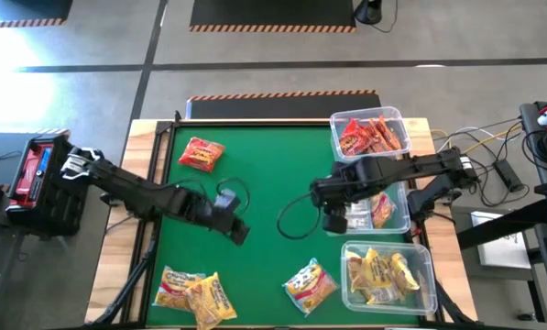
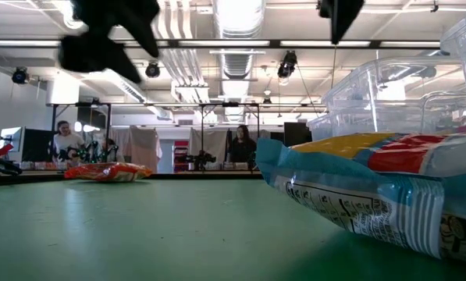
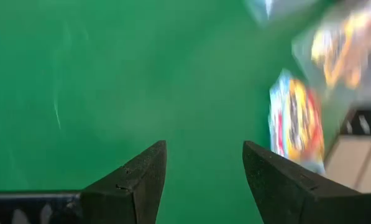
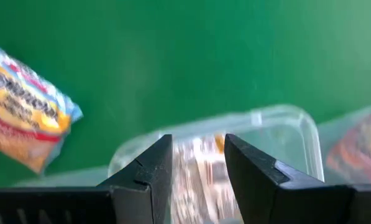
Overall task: Sort Maruchan noodles
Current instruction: Move the yellow noodle pack to the center of the table
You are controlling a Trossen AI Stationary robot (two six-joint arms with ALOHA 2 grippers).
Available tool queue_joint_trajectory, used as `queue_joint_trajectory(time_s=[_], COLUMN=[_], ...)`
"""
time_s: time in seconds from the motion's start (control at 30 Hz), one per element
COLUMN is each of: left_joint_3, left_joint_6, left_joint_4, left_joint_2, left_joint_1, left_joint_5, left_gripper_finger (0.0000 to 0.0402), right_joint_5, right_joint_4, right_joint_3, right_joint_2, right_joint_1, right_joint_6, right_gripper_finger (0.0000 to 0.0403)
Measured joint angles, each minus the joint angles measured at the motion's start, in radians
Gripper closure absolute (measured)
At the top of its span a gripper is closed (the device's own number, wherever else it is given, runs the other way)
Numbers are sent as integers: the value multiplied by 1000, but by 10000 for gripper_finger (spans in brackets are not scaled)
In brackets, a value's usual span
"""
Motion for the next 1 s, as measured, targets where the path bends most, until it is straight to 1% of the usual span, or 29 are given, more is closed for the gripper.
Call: queue_joint_trajectory(time_s=[0.07,0.17,0.3,0.4,0.47,0.5,0.6,0.67,0.83,1.0], left_joint_3=[33,64,82,100,114,125,174,212,280,265], left_joint_6=[-100,-325,-674,-933,-1102,-1162,-1208,-1214,-1215,-1230], left_joint_4=[-73,-140,-154,-173,-181,-178,-179,-179,-188,-195], left_joint_2=[6,14,45,91,127,150,224,274,375,440], left_joint_1=[-72,-194,-378,-496,-559,-583,-610,-608,-604,-577], left_joint_5=[11,14,15,18,41,63,204,266,279,278], left_gripper_finger=[208,208,208,208,208,208,208,208,208,208], right_joint_5=[-6,-8,-29,-70,-98,-115,-160,-173,-173,-173], right_joint_4=[45,104,184,265,320,344,404,431,437,434], right_joint_3=[-3,-6,-10,-11,-11,-11,-11,-11,-11,-11], right_joint_2=[0,0,0,0,0,0,0,0,1,1], right_joint_1=[-14,-14,-10,-10,-10,-10,-11,-11,-11,-11], right_joint_6=[-31,-102,-204,-275,-330,-355,-410,-426,-434,-449], right_gripper_finger=[267,266,266,266,266,266,266,266,266,266])
